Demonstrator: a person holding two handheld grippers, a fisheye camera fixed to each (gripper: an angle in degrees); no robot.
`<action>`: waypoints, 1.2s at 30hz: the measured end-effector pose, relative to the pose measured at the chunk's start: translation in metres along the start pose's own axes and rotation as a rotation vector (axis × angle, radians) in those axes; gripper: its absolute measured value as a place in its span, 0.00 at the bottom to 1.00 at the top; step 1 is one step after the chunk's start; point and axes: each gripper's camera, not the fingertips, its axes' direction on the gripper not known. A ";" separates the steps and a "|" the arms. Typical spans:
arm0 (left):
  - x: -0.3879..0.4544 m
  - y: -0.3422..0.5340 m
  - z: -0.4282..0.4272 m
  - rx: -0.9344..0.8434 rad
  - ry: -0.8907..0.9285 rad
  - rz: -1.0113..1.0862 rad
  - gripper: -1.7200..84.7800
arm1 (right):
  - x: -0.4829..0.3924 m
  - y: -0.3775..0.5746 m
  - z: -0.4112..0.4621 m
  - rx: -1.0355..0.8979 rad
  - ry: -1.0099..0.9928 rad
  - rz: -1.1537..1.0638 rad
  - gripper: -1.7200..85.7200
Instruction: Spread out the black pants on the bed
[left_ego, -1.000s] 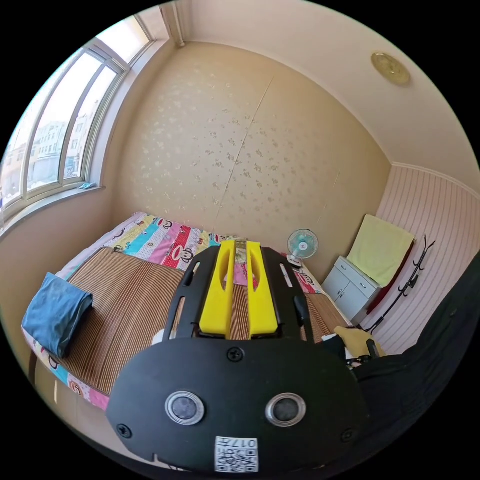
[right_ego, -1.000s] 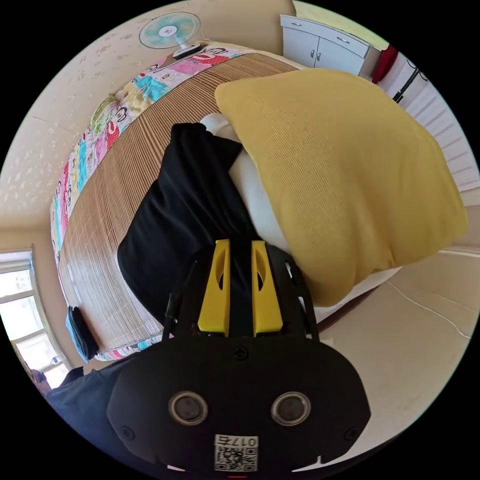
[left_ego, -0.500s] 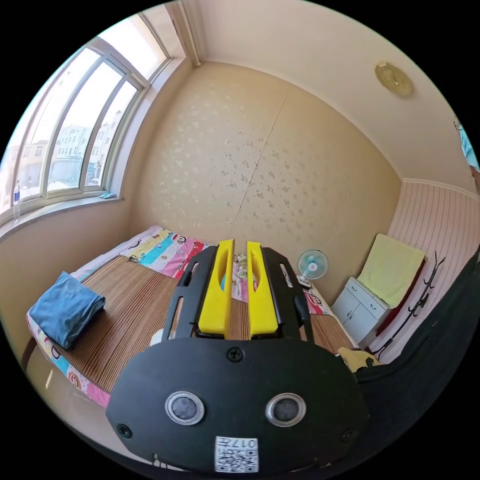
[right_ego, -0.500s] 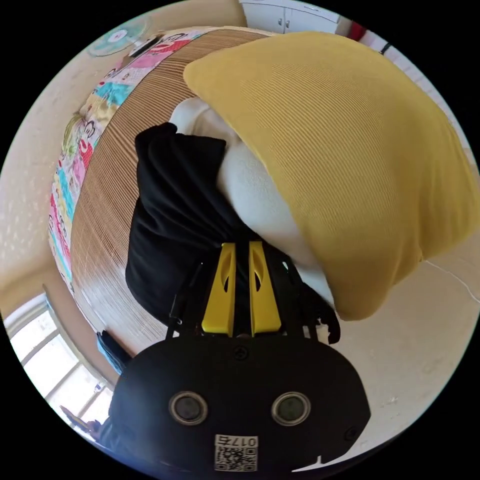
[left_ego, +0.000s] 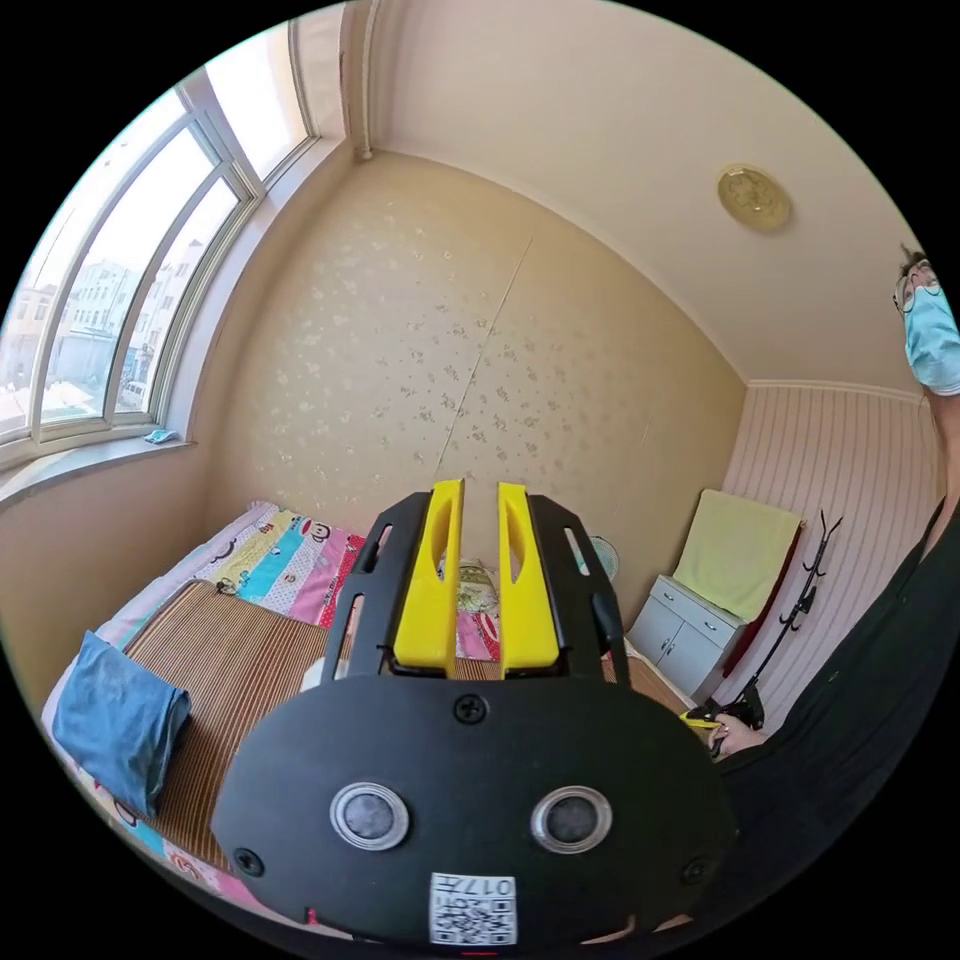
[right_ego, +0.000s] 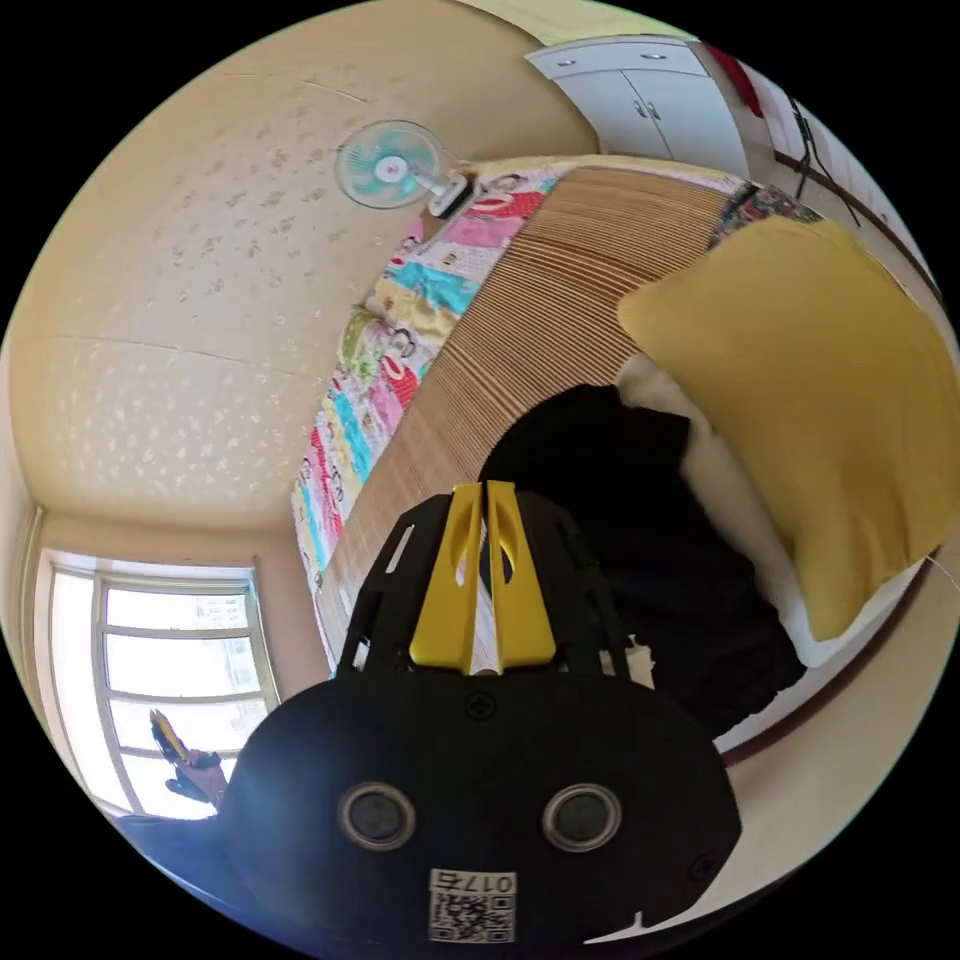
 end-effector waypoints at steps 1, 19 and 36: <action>-0.005 -0.003 0.000 -0.004 0.016 0.010 0.07 | -0.011 0.007 -0.003 0.001 -0.033 -0.045 0.03; -0.133 -0.062 -0.046 0.006 0.080 -0.108 0.01 | -0.024 0.195 -0.106 0.311 -0.707 -0.306 0.02; -0.193 -0.112 -0.029 -0.052 0.215 -0.120 0.01 | -0.078 0.305 -0.090 0.318 -0.943 -0.457 0.03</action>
